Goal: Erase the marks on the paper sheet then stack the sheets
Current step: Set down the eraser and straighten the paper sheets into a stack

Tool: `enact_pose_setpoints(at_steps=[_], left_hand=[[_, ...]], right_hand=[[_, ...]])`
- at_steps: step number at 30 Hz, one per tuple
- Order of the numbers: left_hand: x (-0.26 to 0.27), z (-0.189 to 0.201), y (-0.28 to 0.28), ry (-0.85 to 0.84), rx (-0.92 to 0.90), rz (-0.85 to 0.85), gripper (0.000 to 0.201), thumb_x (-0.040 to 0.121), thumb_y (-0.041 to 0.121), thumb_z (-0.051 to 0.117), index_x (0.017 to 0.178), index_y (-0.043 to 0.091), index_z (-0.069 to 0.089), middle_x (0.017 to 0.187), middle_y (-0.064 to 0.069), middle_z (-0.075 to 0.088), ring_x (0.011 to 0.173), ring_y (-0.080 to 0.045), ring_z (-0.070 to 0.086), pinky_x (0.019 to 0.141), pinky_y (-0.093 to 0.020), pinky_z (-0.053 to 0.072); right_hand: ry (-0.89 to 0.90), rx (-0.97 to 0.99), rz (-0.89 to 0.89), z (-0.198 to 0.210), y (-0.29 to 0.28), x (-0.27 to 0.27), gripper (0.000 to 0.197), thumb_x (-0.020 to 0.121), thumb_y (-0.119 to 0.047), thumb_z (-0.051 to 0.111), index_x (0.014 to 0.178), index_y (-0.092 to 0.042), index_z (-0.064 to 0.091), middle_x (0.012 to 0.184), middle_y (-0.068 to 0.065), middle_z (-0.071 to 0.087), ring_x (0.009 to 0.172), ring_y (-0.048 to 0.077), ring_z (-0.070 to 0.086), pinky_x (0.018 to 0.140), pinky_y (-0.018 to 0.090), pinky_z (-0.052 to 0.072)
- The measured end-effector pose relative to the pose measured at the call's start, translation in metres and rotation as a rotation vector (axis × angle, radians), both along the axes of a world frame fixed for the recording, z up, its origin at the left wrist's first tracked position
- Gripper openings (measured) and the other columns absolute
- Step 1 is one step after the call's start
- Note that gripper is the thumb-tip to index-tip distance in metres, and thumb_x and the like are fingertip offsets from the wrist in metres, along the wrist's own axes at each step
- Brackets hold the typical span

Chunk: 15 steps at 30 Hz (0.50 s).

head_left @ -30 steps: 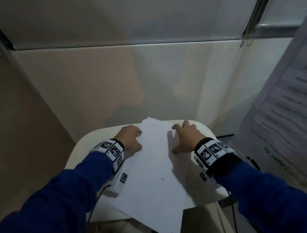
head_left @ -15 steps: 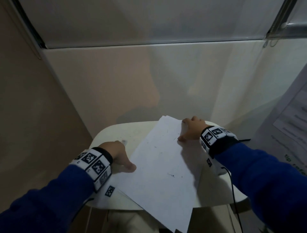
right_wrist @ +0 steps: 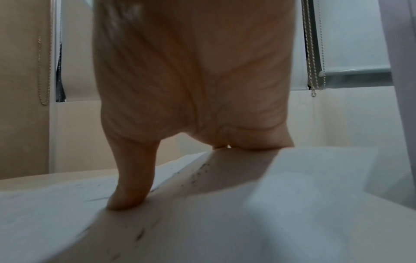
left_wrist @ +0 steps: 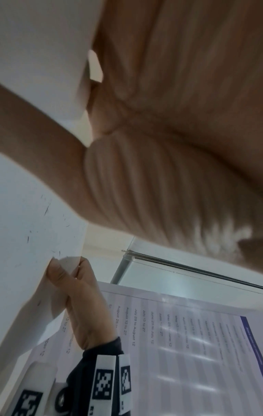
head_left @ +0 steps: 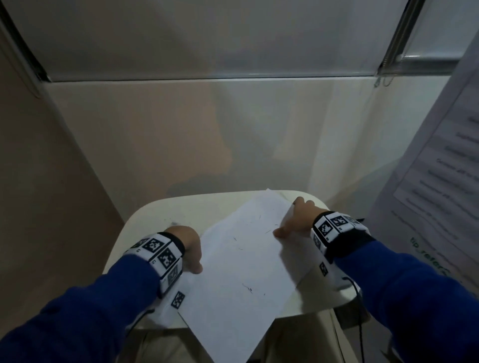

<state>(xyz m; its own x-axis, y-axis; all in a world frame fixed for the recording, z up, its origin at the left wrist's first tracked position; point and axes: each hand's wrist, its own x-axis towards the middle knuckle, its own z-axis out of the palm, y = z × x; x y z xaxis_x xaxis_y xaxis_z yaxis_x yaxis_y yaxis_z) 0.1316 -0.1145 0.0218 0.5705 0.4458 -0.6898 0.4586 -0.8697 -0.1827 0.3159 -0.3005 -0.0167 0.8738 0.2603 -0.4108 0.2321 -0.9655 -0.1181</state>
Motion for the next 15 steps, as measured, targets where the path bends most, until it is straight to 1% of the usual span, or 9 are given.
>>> enact_pose_setpoints(at_steps=[2,3,4,5,6,8,11,12,15], left_hand=[[0.005,-0.003,-0.004,0.004,0.029,-0.066,0.056,0.101,0.043,0.053,0.142,0.006,0.050,0.145,-0.006,0.052,0.132,-0.022,0.051,0.103,-0.029,0.042],[0.007,-0.004,-0.006,0.028,0.048,-0.085,0.056,0.102,0.043,0.051,0.142,0.004,0.050,0.145,-0.007,0.052,0.132,-0.023,0.051,0.103,-0.030,0.042],[0.012,-0.004,-0.008,0.060,0.065,-0.097,0.057,0.102,0.044,0.051,0.143,0.003,0.048,0.145,-0.009,0.052,0.131,-0.023,0.050,0.102,-0.030,0.042],[0.013,-0.005,-0.006,0.084,0.075,-0.096,0.059,0.101,0.045,0.053,0.143,0.003,0.048,0.145,-0.009,0.053,0.131,-0.024,0.051,0.101,-0.031,0.042],[0.017,-0.007,-0.004,0.094,0.075,-0.091,0.060,0.099,0.045,0.056,0.143,0.004,0.048,0.144,-0.009,0.054,0.130,-0.024,0.052,0.100,-0.031,0.043],[0.026,-0.011,0.001,0.093,0.080,-0.091,0.064,0.094,0.045,0.064,0.142,0.005,0.050,0.142,-0.008,0.056,0.128,-0.024,0.054,0.098,-0.031,0.045],[0.039,-0.014,0.006,0.064,0.086,-0.066,0.074,0.086,0.050,0.073,0.140,0.005,0.052,0.139,-0.006,0.059,0.123,-0.024,0.057,0.099,-0.033,0.048],[0.044,-0.015,0.008,0.032,0.081,-0.064,0.075,0.083,0.051,0.075,0.138,0.005,0.053,0.136,-0.005,0.060,0.121,-0.023,0.059,0.097,-0.034,0.049],[0.061,-0.016,0.012,-0.144,0.071,-0.078,0.071,0.082,0.051,0.077,0.132,0.006,0.055,0.123,-0.003,0.064,0.107,-0.023,0.062,0.086,-0.033,0.052]], right_hand=[[0.012,0.002,-0.002,-0.001,-0.002,0.000,0.116,0.063,-0.065,0.079,0.149,-0.009,0.024,0.147,0.014,0.036,0.136,0.033,0.039,0.110,0.048,0.038],[0.029,-0.009,0.010,-0.001,-0.002,0.000,0.113,0.062,-0.068,0.077,0.147,-0.010,0.030,0.146,0.014,0.038,0.135,0.032,0.040,0.110,0.048,0.038],[0.049,-0.014,0.024,-0.003,-0.004,0.003,0.108,0.061,-0.073,0.073,0.143,-0.012,0.040,0.144,0.013,0.042,0.132,0.031,0.042,0.109,0.047,0.039],[0.068,-0.031,0.050,-0.002,-0.004,0.003,0.102,0.059,-0.076,0.071,0.138,-0.015,0.049,0.140,0.012,0.047,0.129,0.031,0.045,0.107,0.047,0.041],[0.076,-0.032,0.063,-0.002,-0.005,0.003,0.097,0.059,-0.077,0.070,0.132,-0.016,0.055,0.136,0.011,0.052,0.125,0.030,0.049,0.105,0.045,0.043],[0.066,-0.005,0.054,-0.004,-0.012,0.005,0.089,0.064,-0.072,0.072,0.129,-0.013,0.056,0.130,0.010,0.057,0.118,0.029,0.055,0.100,0.041,0.047],[0.025,0.050,0.043,-0.004,-0.022,0.008,0.084,0.068,-0.065,0.075,0.128,-0.010,0.054,0.126,0.008,0.061,0.114,0.027,0.058,0.096,0.037,0.049],[0.020,0.071,0.027,-0.005,-0.025,0.011,0.084,0.068,-0.064,0.076,0.128,-0.010,0.053,0.125,0.007,0.061,0.114,0.026,0.059,0.096,0.036,0.050],[0.031,0.133,-0.021,-0.006,-0.038,0.021,0.086,0.067,-0.061,0.079,0.131,-0.011,0.051,0.124,0.007,0.062,0.113,0.026,0.059,0.096,0.036,0.050]])
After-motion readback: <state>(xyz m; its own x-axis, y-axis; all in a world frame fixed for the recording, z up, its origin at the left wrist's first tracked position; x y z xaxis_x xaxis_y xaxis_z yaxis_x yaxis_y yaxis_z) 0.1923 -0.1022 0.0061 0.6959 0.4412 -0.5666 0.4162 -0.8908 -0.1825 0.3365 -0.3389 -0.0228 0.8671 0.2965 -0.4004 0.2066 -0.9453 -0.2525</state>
